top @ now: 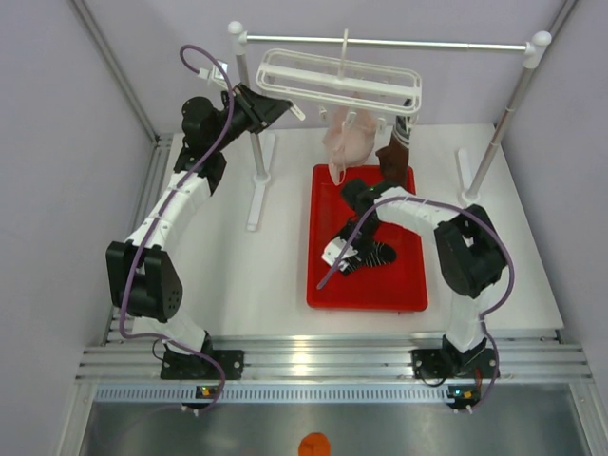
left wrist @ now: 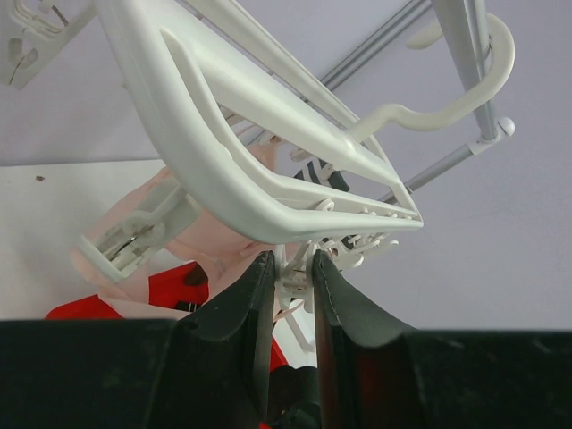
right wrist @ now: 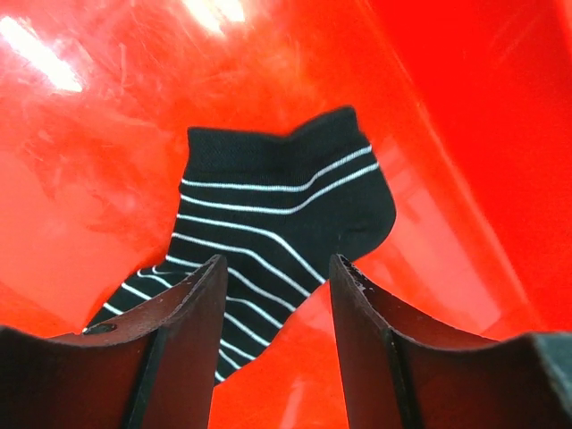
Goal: Clip the socks to the hanger
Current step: Pick up the sock from the bin.
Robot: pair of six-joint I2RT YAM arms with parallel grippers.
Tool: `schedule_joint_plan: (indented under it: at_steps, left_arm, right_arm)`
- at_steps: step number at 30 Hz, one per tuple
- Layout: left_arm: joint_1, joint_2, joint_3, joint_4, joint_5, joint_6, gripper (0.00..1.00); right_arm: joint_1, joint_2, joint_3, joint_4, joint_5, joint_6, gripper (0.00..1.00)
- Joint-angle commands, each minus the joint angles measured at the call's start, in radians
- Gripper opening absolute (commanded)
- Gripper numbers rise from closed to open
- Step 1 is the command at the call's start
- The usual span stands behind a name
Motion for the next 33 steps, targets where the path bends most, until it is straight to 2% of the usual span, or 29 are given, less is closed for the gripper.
schedule_joint_plan:
  at_steps: [1, 10, 13, 15, 16, 19, 20, 25, 29, 33]
  left_arm:
    - [0.003, -0.020, 0.014, 0.042, 0.014, 0.008, 0.00]
    - [0.008, -0.019, 0.009, 0.047, 0.016, 0.002, 0.00]
    - [0.009, -0.017, 0.015, 0.044, 0.017, 0.004, 0.00]
    - [0.009, -0.017, 0.015, 0.044, 0.016, 0.004, 0.00]
    - [0.011, -0.017, 0.015, 0.045, 0.017, 0.004, 0.00]
    - [0.009, -0.017, 0.009, 0.048, 0.017, 0.004, 0.00]
    - [0.012, -0.016, 0.008, 0.048, 0.017, 0.004, 0.00]
    - [0.014, -0.016, 0.005, 0.051, 0.019, 0.004, 0.00]
    - [0.014, -0.014, 0.005, 0.059, 0.022, 0.001, 0.00]
    - [0.014, -0.014, -0.003, 0.067, 0.022, -0.001, 0.00]
  right_arm:
    - [0.034, -0.026, 0.034, -0.030, -0.013, -0.070, 0.49]
    - [0.083, 0.069, 0.069, -0.042, 0.062, -0.063, 0.48]
    - [0.081, 0.110, 0.082, -0.067, 0.093, -0.040, 0.43]
    - [0.081, 0.126, 0.076, -0.068, 0.105, -0.027, 0.33]
    - [0.083, 0.127, 0.071, -0.068, 0.108, -0.015, 0.25]
    - [0.084, 0.126, 0.045, -0.045, 0.107, 0.034, 0.12]
    - [0.083, 0.120, 0.039, -0.028, 0.101, 0.048, 0.02]
    - [0.023, 0.049, 0.069, -0.001, -0.056, 0.215, 0.00]
    - [-0.044, -0.034, 0.105, 0.036, -0.238, 0.331, 0.00]
    - [-0.103, -0.103, 0.093, 0.138, -0.367, 0.504, 0.00]
